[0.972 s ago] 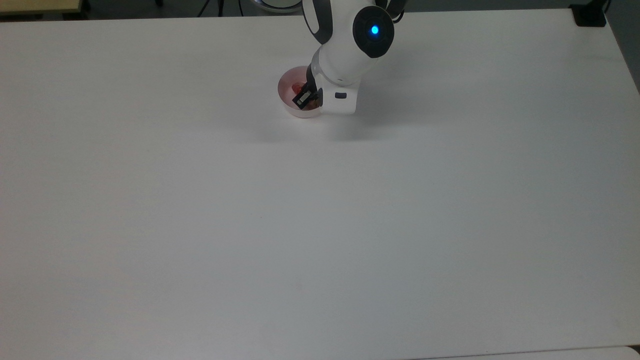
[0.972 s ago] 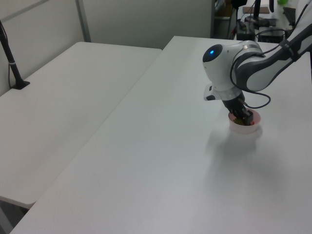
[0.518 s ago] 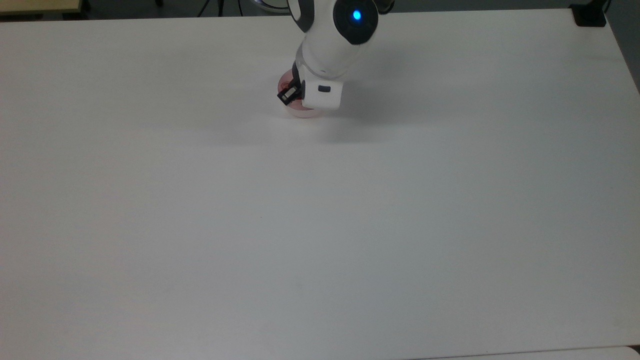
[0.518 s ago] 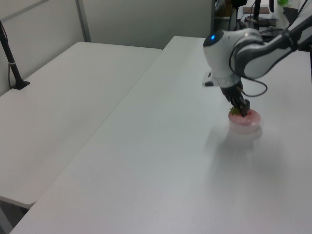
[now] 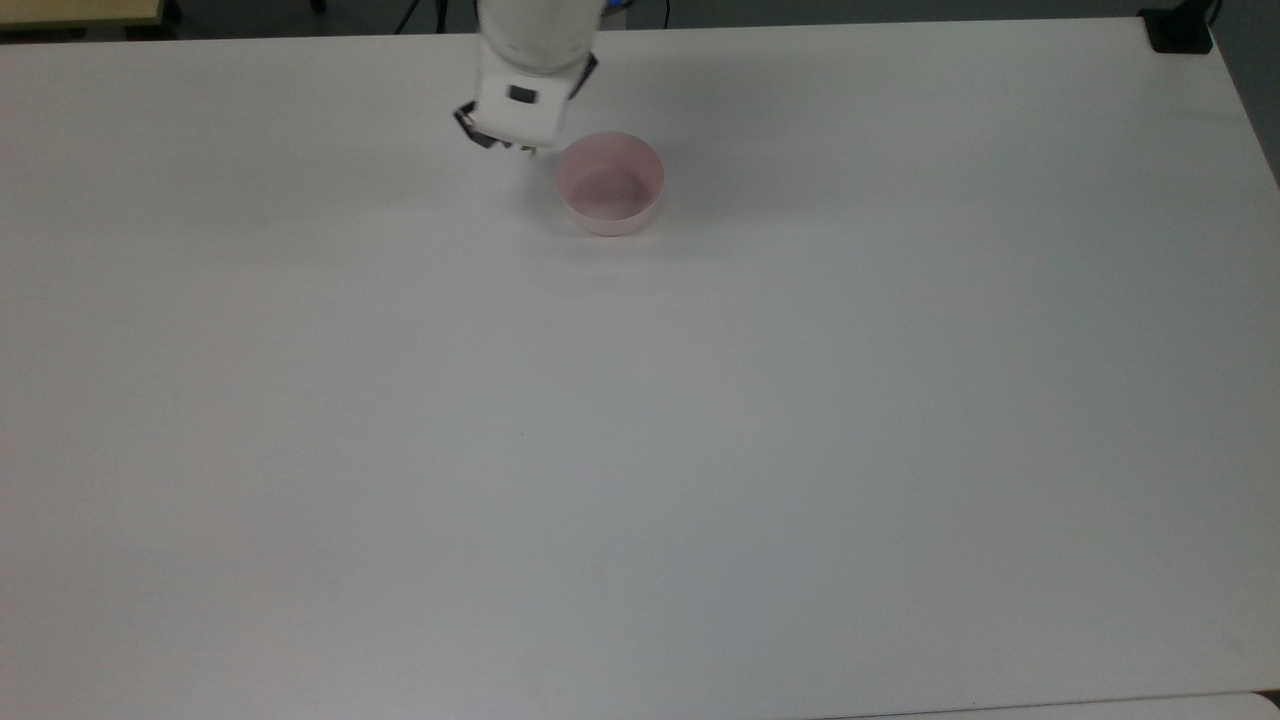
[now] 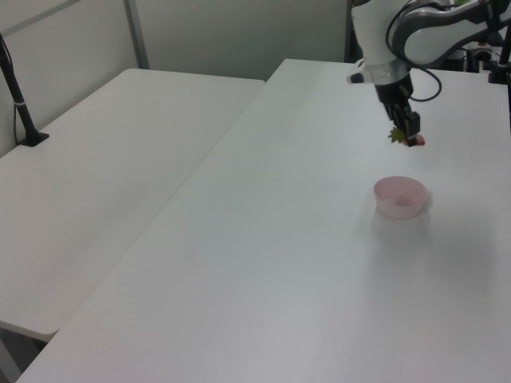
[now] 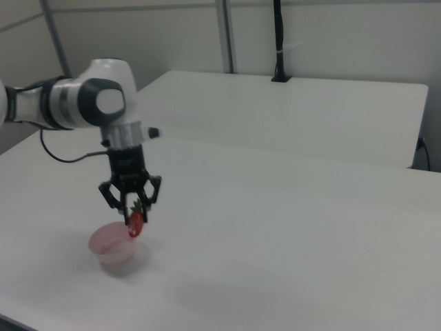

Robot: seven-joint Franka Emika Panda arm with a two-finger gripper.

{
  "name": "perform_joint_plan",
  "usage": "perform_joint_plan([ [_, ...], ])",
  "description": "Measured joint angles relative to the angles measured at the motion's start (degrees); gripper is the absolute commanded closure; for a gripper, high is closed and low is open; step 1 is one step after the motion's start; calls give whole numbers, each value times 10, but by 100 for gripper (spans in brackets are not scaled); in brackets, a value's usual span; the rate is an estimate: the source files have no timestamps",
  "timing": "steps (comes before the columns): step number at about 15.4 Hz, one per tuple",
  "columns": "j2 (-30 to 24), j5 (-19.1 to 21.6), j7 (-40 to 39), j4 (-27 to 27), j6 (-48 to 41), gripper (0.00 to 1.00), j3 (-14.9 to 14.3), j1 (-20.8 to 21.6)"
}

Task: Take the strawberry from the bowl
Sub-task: 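Lift the strawberry up out of the pink bowl, then carry the strawberry beside the bowl and lower it to the table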

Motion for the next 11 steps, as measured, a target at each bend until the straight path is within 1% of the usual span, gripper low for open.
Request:
perform_joint_plan([
  [1, -1, 0, 0, -8, 1, 70, -6, -14],
  [4, 1, 0, 1, -37, 23, 70, -41, -50],
  [7, 11, 0, 7, -69, 78, 70, -54, -103],
  [9, 27, 0, 16, -80, 103, 57, -55, -123],
  [10, 38, 0, 20, -81, 107, 42, -55, -126],
  [11, 48, 0, 24, -81, 109, 23, -54, -127],
])
